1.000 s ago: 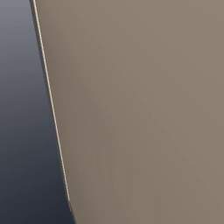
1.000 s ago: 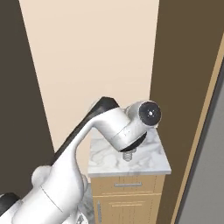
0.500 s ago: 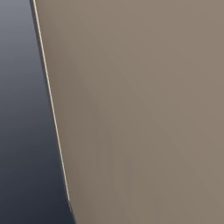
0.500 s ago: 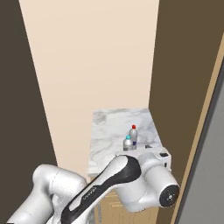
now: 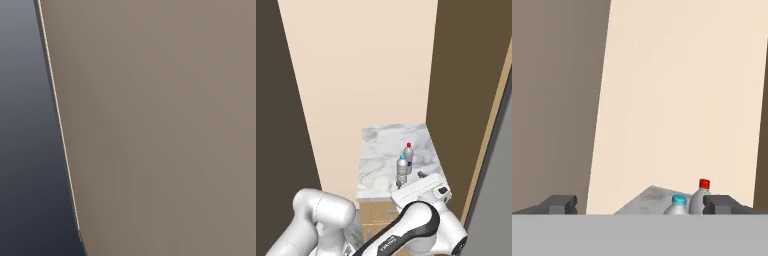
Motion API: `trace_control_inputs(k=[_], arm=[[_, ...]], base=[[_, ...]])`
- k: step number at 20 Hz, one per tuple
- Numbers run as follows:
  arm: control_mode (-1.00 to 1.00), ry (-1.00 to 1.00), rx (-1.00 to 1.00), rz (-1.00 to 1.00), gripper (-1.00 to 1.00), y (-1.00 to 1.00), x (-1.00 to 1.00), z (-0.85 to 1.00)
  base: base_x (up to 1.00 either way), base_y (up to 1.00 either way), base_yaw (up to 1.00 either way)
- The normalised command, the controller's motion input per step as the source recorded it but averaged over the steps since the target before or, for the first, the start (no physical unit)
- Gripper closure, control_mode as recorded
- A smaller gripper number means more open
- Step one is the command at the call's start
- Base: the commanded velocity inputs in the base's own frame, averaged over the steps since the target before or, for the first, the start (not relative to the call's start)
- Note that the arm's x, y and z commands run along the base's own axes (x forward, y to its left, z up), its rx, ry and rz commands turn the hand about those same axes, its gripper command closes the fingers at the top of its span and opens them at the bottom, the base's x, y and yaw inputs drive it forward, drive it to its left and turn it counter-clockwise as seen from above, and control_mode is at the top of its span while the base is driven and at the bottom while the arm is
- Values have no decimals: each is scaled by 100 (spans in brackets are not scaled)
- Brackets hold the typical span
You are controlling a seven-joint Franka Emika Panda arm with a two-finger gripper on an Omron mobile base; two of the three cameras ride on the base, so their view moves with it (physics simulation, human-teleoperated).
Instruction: Take the bottled waters from the counter and place them in the freezer to freeze. Close the freezer door after placing the bottles.
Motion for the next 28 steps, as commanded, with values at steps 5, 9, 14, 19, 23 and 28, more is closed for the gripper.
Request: trace_control_inputs(k=[5,9,14,19,23,28], arm=[[-100,0,3,8,-100,0,6,-45],[-100,0,4,1,-100,-1,28,-36],[-100,5,4,-4,-100,-2,30,-36],[-100,8,2,0,-100,-8,2,-10],[-100,10,0,0,-100,-7,17,-3],[-100,10,0,-2,-100,-2,33,-19]], base=[[0,0,0],[0,0,0],[0,0,0],[0,0,0],[0,0,0],[0,0,0]])
